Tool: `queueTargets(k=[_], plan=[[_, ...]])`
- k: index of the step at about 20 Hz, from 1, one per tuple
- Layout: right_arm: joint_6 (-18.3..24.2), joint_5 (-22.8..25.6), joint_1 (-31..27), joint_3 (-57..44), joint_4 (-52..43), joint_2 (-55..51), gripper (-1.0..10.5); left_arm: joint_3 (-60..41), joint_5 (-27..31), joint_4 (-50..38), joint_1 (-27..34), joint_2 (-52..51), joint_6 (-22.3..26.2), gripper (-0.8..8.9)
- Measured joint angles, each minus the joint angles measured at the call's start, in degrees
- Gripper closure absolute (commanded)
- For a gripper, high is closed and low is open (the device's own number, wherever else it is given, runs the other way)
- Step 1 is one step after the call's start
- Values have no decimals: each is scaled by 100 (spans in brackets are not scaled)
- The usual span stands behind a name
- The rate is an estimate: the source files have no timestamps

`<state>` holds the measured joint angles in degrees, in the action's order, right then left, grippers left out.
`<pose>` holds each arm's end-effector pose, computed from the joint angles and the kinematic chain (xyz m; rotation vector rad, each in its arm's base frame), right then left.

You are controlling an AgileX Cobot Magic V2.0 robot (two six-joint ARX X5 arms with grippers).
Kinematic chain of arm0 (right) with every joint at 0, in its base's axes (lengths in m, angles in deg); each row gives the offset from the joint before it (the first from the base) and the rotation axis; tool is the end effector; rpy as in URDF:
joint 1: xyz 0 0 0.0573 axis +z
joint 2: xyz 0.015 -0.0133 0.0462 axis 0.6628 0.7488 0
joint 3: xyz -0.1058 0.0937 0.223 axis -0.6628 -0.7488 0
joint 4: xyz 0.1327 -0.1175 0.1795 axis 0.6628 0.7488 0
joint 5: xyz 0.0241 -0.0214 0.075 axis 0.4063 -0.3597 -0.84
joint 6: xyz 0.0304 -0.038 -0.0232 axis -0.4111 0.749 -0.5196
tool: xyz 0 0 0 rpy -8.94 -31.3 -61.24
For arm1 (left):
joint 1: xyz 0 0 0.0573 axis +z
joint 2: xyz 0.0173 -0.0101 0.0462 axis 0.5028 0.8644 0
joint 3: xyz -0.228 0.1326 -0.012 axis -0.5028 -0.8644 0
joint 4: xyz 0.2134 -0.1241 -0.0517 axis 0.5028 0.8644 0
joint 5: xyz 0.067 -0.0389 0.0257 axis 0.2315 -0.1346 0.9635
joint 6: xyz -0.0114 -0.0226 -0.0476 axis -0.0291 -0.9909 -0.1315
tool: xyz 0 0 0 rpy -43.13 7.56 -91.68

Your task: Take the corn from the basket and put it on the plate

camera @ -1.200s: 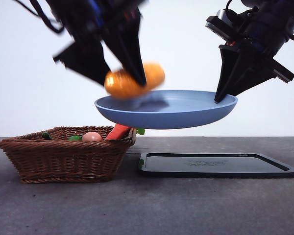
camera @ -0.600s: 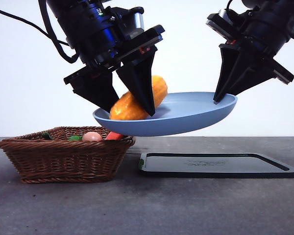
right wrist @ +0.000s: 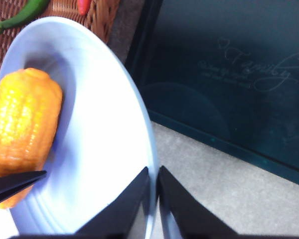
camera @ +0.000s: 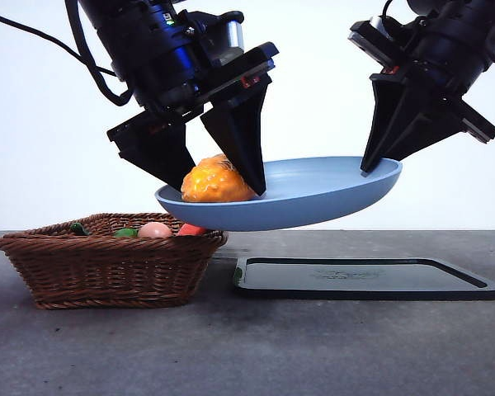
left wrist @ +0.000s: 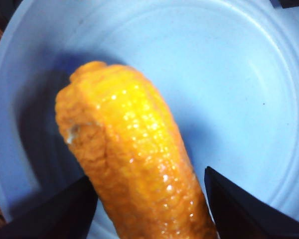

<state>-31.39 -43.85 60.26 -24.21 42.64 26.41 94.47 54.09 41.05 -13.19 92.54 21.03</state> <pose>0.2704 0.1056 0.2617 0.2561 1.1503 0.6092 0.2333 -0.2250 0.2454 0.1818 0.9860 -0.7283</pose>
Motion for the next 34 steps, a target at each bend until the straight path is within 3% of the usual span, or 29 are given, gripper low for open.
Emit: queueTargets(k=[18,26,34], plan=[[-2,-109,-138,0,61,0,945,1578,15,1447,0,-81,258,470],[-31,-105,-1283,0,-157,286,945,2094,17,1718,0,-407,343,471],[-74,-267,-1845,2,-1016,1368,945,2098,17,1705,0,-737,299,471]])
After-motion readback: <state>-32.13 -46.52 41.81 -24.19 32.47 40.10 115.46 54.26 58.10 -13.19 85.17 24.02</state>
